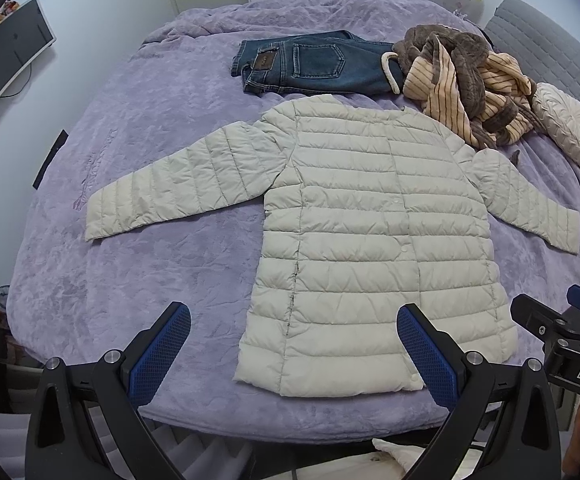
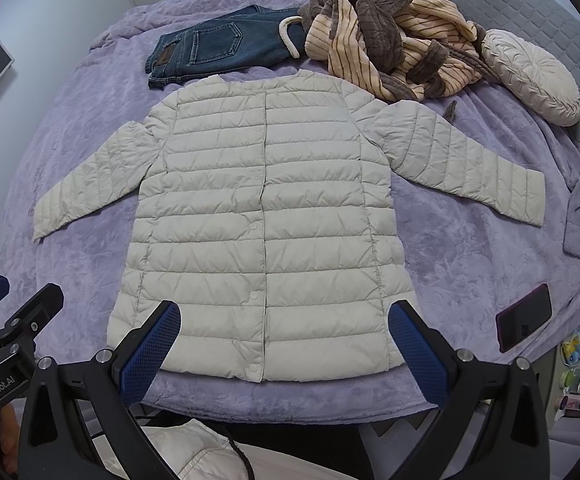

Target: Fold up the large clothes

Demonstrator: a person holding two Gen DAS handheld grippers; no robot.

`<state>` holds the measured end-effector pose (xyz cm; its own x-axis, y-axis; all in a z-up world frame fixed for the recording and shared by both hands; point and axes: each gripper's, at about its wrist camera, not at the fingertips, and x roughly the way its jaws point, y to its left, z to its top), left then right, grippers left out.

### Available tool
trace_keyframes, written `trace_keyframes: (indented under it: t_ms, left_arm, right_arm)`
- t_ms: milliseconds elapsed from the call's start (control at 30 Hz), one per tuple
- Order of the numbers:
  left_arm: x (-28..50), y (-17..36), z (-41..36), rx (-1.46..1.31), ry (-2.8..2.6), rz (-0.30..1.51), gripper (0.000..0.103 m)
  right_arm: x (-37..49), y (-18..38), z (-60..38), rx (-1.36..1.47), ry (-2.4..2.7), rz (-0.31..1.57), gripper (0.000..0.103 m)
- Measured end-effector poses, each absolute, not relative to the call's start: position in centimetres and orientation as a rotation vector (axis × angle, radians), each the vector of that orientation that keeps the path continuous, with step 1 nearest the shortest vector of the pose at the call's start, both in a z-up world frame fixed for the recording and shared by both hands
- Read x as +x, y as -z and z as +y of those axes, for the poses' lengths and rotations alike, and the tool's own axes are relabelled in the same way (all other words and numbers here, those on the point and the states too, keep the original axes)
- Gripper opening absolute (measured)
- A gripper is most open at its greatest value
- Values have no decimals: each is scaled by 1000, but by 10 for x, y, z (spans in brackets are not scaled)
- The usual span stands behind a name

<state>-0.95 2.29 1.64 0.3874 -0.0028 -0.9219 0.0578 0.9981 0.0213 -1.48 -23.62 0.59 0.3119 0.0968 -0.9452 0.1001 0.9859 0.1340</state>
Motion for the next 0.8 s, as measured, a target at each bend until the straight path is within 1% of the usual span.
trace_keyframes:
  t_ms: [300,800]
  left_arm:
    - [-4,-17,28,57,27,1186,103]
    - [-3,1,31,42,0,1248,103]
  right_arm:
    - [-19,-8,-233,186,2,1264,103]
    - [-15,-1,-231,196,4,1286,103]
